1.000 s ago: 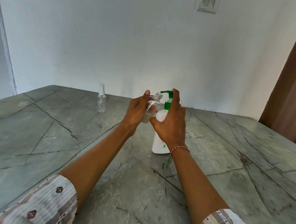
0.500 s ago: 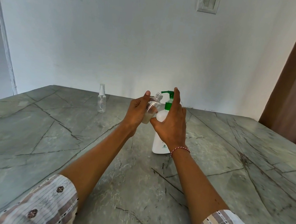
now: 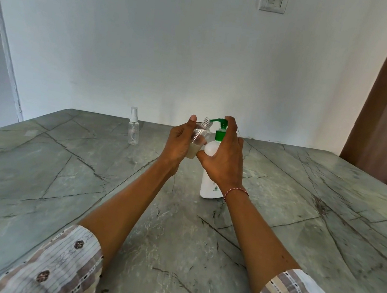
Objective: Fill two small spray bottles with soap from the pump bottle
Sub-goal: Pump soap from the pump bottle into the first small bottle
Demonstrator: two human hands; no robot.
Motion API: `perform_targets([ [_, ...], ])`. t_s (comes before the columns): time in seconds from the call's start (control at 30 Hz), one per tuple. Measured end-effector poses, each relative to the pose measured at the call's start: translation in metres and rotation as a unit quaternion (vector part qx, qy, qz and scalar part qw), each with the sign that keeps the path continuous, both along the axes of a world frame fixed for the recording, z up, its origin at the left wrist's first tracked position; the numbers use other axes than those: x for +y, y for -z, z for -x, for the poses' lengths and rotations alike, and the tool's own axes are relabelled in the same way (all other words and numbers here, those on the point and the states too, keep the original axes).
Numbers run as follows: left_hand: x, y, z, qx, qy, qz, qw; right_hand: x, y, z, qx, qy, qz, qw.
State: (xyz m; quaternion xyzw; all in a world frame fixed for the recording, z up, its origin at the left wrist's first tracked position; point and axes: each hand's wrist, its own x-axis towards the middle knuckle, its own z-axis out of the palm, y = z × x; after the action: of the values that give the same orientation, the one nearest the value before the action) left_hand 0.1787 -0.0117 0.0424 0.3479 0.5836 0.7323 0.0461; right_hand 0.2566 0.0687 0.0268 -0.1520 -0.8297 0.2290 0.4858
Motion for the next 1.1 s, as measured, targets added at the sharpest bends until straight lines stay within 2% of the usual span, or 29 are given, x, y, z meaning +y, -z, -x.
perform_targets([
  [1.1,-0.0006,-0.0016,-0.0006,0.018,-0.006,0.010,1.000,0.0025,0.0002,0.0019,-0.012,-0.001,-0.001,1.000],
])
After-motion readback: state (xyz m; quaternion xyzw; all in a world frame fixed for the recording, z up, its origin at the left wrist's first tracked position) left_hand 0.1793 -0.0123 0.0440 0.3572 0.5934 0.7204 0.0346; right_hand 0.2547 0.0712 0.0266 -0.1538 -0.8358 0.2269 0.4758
